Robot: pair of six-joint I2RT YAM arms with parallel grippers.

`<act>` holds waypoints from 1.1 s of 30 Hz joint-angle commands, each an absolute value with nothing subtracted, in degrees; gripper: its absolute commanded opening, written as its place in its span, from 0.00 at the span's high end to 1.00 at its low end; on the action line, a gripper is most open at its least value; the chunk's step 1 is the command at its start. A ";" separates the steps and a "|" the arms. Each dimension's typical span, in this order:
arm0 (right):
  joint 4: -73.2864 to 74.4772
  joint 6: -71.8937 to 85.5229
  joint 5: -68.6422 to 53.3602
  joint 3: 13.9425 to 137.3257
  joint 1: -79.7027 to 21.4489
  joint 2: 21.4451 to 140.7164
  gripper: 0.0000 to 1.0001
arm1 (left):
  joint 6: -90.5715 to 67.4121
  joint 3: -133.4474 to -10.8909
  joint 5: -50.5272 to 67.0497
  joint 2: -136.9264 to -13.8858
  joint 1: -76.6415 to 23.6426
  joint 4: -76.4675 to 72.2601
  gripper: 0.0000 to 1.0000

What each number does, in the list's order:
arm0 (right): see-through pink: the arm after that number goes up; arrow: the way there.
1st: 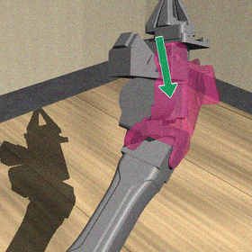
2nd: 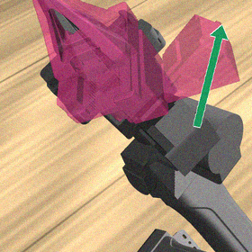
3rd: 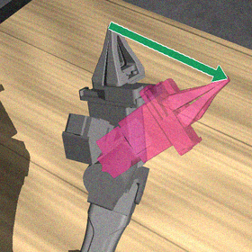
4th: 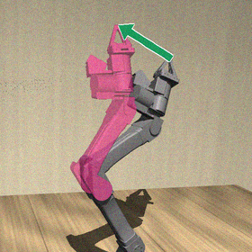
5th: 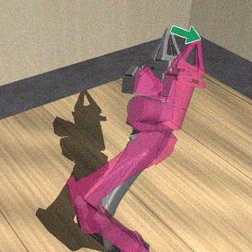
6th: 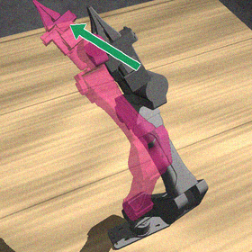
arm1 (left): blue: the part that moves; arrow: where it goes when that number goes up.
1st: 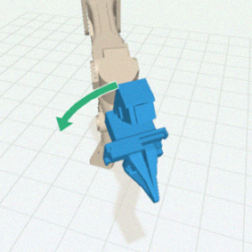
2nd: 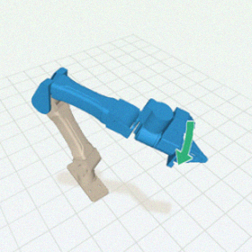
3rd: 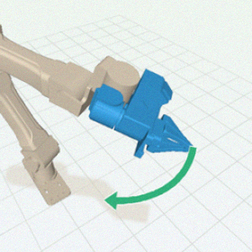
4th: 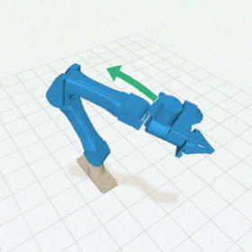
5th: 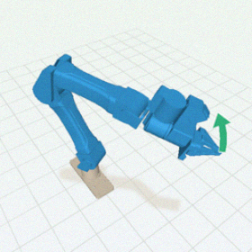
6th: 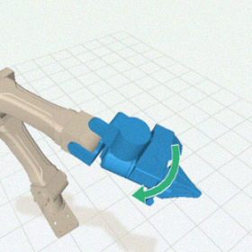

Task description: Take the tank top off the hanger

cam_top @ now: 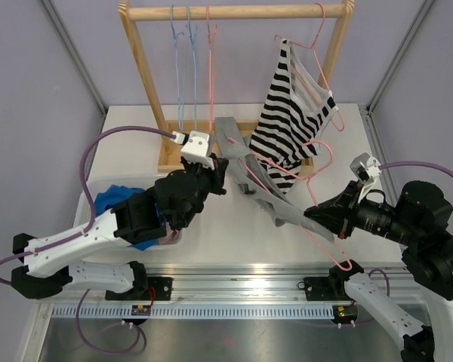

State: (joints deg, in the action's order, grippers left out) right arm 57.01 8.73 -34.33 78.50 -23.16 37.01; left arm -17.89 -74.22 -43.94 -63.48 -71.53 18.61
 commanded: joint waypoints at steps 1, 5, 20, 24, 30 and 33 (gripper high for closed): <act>58.09 5.28 -34.98 79.36 -23.38 35.68 1.00 | -21.97 -74.62 -58.86 -58.37 -71.46 20.03 1.00; 60.28 1.69 -37.79 81.56 -23.47 33.23 1.00 | -24.87 -75.32 -64.76 -54.85 -71.46 23.29 1.00; 46.70 -0.65 -45.19 78.76 -23.73 24.26 1.00 | -25.76 -80.60 -50.65 -57.22 -71.46 29.10 1.00; 23.95 9.04 -36.85 66.75 -23.73 20.40 1.00 | -22.33 -73.76 -31.28 -53.71 -71.54 23.57 1.00; -4.46 15.11 -25.25 60.21 -23.64 22.05 1.00 | -18.02 -57.15 -6.45 -46.15 -71.63 13.98 1.00; -13.07 17.75 -18.40 60.21 -23.64 26.44 1.00 | -17.75 -52.04 -0.90 -43.78 -71.63 13.88 1.00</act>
State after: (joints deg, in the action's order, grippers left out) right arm 7.35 12.80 -29.08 59.59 -23.27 23.22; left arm -20.21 -55.11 -14.68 -46.02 -71.70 19.31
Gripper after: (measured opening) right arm 0.040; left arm 0.012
